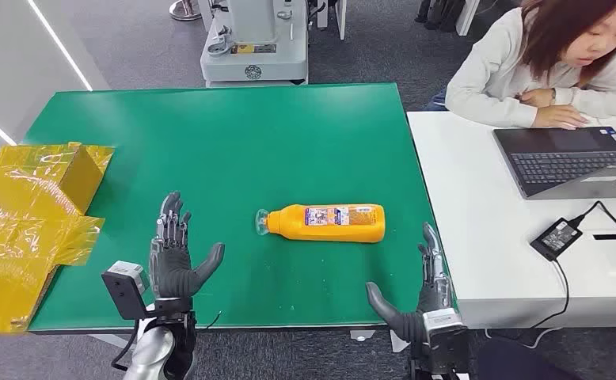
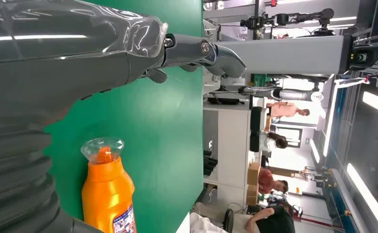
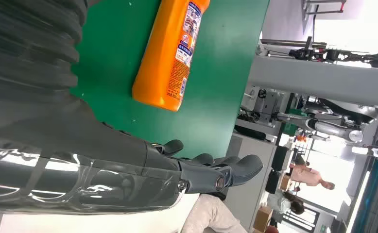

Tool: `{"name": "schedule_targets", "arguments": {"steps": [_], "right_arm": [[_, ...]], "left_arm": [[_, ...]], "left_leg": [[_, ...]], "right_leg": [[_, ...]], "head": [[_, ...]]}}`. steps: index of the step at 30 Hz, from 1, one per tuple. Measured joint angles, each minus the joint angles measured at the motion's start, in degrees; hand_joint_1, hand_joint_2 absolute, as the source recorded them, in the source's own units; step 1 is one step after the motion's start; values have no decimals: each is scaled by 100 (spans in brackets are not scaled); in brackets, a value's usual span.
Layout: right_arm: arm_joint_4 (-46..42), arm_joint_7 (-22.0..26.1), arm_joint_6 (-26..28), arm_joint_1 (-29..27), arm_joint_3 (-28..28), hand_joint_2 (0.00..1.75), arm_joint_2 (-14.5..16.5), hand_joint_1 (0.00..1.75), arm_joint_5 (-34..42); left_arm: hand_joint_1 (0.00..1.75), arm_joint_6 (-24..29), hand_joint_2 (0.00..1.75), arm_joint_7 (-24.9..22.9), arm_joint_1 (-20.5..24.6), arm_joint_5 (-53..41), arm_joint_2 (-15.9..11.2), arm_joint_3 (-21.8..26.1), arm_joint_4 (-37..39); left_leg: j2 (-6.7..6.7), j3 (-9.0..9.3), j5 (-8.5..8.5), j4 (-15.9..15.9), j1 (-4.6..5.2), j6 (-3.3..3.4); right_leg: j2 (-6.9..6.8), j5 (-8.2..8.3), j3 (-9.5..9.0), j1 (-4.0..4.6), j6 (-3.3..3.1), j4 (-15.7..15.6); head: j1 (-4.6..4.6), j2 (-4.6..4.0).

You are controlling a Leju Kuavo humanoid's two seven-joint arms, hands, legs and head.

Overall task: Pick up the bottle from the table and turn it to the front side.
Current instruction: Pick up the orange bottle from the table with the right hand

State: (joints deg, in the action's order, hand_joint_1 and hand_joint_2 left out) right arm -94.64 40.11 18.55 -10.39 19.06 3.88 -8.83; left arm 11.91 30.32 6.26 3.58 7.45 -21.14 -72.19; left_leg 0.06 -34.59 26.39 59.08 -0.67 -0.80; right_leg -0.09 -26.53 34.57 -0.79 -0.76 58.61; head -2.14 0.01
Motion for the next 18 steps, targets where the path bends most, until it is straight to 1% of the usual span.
{"name": "schedule_targets", "arguments": {"steps": [8, 13, 18], "right_arm": [[4, 0, 53, -24, -75, 175, 12, 0, 37], [42, 0, 175, -81, -99, 175, 12, 0, 36], [145, 0, 182, -31, -145, 175, 12, 0, -108]], "left_arm": [[0, -60, 175, -15, 34, -2, 47, 0, 47], [0, -114, 175, 5, 184, -1, 104, 0, 280], [0, -180, 175, 54, 347, -13, 182, 0, 527]], "left_leg": [[0, 1, 0, 0, 0, 0], [0, 1, 0, 0, 0, 0], [0, 1, 0, 1, 0, 0]], "right_leg": [[0, 0, 1, 0, 0, -1], [0, 0, 0, 0, 0, -1], [0, 1, 0, 0, 0, -1]], "head": [[1, -1], [1, -1], [1, -1]]}}
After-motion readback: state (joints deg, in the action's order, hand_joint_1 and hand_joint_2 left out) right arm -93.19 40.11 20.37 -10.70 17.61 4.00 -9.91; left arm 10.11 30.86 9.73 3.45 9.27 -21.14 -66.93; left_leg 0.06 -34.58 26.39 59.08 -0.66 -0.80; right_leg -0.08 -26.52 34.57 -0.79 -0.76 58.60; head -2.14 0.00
